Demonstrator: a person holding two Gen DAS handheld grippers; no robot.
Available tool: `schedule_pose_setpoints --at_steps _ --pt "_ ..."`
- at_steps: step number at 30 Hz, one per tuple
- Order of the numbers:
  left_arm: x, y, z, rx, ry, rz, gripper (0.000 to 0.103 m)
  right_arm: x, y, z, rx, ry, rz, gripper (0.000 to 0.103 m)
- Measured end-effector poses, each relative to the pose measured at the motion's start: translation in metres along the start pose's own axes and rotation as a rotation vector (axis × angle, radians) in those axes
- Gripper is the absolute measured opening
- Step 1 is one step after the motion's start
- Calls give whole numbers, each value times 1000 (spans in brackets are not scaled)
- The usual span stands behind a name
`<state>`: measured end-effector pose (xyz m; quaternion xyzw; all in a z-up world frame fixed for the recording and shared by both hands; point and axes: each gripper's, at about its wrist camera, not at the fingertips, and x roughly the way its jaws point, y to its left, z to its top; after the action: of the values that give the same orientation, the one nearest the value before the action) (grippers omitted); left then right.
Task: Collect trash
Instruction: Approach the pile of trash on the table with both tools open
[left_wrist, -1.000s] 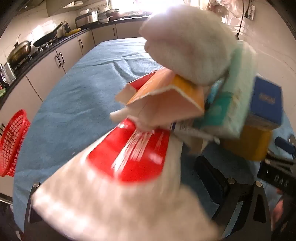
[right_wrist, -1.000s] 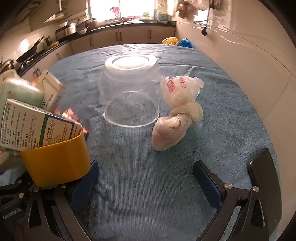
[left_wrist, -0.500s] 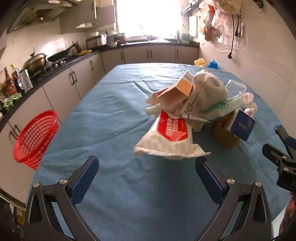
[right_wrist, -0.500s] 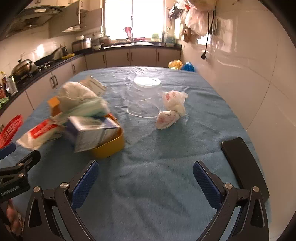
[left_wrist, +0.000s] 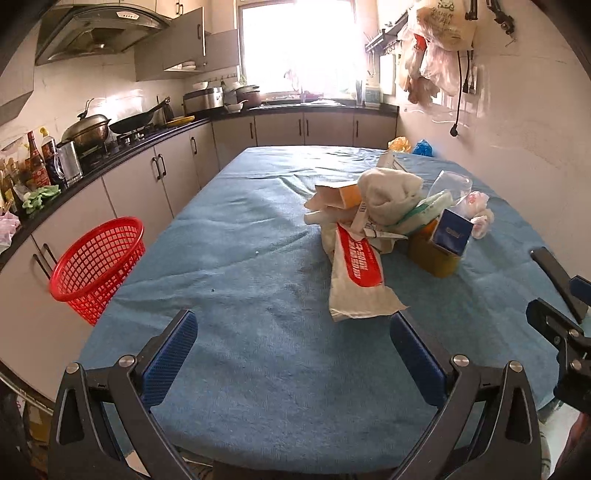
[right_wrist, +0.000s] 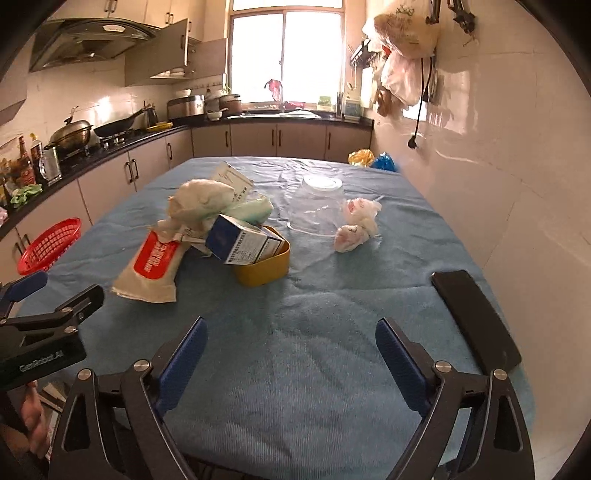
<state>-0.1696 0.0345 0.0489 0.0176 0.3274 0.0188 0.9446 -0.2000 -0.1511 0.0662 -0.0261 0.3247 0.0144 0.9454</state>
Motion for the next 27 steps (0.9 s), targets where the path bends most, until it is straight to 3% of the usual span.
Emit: schedule_pose_setpoints --at_steps 13,27 --pt "4 -7 -1 19 12 -2 103 1 -15 -2 59 3 -2 94" --pt "8 -4 -4 11 36 -8 103 1 -5 -3 21 8 23 94"
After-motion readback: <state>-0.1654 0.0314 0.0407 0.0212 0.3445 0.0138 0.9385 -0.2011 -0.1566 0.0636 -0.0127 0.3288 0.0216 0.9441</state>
